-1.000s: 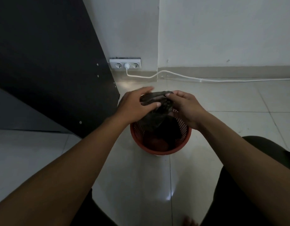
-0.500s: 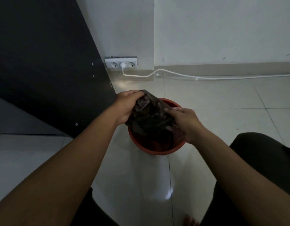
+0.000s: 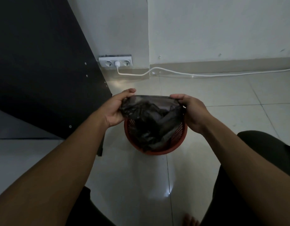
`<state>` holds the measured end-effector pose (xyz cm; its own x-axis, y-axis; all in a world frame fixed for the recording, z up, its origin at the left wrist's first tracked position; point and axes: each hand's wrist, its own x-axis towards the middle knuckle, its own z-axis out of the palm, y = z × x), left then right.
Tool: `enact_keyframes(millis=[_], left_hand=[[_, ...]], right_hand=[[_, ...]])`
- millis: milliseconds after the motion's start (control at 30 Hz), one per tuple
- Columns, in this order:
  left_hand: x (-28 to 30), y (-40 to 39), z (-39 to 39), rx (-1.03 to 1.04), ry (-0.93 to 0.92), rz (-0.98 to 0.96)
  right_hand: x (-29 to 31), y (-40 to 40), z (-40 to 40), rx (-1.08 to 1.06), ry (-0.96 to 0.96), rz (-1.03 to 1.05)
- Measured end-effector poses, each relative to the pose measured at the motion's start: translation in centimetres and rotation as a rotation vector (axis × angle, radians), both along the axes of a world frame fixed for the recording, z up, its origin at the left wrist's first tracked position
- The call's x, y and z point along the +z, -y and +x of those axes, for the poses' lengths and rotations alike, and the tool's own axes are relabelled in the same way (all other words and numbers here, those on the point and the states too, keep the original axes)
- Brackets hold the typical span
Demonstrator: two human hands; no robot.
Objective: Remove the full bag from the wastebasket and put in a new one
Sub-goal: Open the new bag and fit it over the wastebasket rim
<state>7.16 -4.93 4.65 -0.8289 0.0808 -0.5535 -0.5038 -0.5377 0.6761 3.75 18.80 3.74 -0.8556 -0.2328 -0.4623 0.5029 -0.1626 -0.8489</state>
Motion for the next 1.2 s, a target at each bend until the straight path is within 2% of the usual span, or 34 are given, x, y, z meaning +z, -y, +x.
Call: enact_keyframes(millis=[67,133,200,267,400,467,533,567,700,800,867,967,1067,1200], left_hand=[[0.0,-0.3,-0.1,-0.049,0.001,-0.106],[0.1,-0.7,-0.2,-0.128,-0.019,-0.259],[-0.3,-0.6,-0.1,-0.269,-0.076,-0.598],[-1.0,-0.1,0.0,-0.372,-0.159,-0.989],[-2.3,1.3,0.5,-0.27,-0.393,-1.468],[-2.7,2.0,0.7,-0.249,-0.432,-1.578],[-3.3,2.2,0.7,-0.227,-0.386,-1.518],[-3.4,1.9,0.6,-0.181,-0.318,-1.403],[-3.0,0.0,-0.3,0.133,0.082,-0.738],[-3.3,-0.9,-0.8,0.266,0.167,-0.471],[-3.6,-1.1,-1.1,0.274,0.193,-0.455],[-4.0,-0.8,-1.4,0.199,0.215,-0.602],[-4.9,0.4,-2.2,0.149,0.203,-0.749],[-6.5,1.6,-3.5,0.092,0.214,-0.762]], right_hand=[[0.3,0.0,-0.2,0.04,-0.081,0.104],[-0.3,-0.4,-0.8,0.12,-0.279,0.375],[-0.8,-0.9,-1.2,0.199,-0.467,0.625],[-1.0,-1.1,-1.5,0.217,-0.583,0.774],[-1.5,-1.6,-2.0,-0.003,-0.591,0.847],[-1.6,-1.8,-1.9,-0.1,-0.562,0.805],[-1.8,-1.8,-1.8,-0.124,-0.529,0.731],[-1.8,-1.6,-1.7,-0.125,-0.507,0.684],[-2.6,-0.6,-1.8,-0.117,-0.45,0.61],[-3.6,0.0,-1.9,-0.073,-0.362,0.577],[-4.3,0.1,-2.2,-0.034,-0.322,0.598],[-5.1,0.3,-3.2,0.014,-0.27,0.633],[-5.8,0.6,-4.5,0.034,-0.184,0.565],[-7.4,0.8,-6.5,0.049,-0.16,0.571]])
